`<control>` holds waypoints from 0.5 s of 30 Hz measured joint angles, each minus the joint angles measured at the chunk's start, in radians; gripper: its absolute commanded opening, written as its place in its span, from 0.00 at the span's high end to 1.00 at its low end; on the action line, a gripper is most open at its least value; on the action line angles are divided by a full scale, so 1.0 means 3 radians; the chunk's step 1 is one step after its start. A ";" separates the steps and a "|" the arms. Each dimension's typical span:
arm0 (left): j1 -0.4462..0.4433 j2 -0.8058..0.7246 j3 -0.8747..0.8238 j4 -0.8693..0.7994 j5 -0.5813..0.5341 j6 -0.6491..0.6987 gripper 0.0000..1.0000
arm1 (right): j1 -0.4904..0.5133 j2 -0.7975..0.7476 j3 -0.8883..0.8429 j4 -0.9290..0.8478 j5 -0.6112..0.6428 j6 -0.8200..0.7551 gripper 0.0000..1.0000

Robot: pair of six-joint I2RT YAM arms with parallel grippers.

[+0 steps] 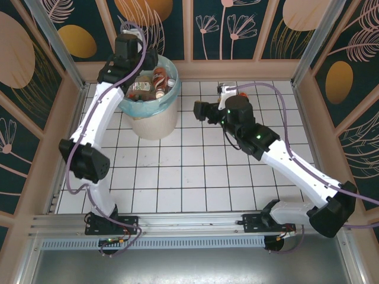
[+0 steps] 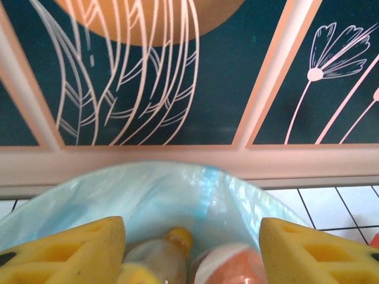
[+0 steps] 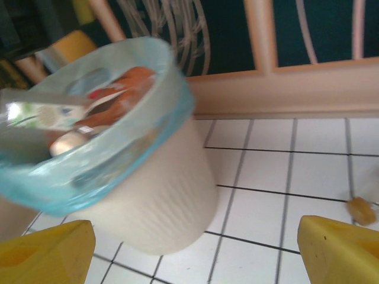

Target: Put the plastic bottles in the bin

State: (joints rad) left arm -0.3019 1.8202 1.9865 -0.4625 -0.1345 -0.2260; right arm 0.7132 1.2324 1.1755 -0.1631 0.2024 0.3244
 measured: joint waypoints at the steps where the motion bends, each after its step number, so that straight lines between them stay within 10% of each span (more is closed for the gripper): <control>1: 0.0000 -0.0155 -0.0214 0.0034 -0.0027 -0.0004 0.44 | -0.0060 0.0010 0.0000 -0.0023 -0.0011 0.0042 0.11; 8: 0.0000 -0.0884 -0.1457 0.0270 -0.0193 -0.0032 0.44 | -0.0181 0.0062 -0.0072 -0.0003 -0.0175 0.0209 0.11; 15: 0.0000 -0.0769 -0.1470 0.0397 -0.0184 -0.0078 0.43 | -0.0356 0.0278 -0.0070 -0.0014 -0.0268 0.0278 0.11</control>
State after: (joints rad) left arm -0.3019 1.5894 1.5455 -0.3435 -0.1898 -0.2493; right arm 0.6064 1.3159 1.1545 -0.1673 0.1219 0.4080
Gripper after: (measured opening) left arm 0.567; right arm 0.890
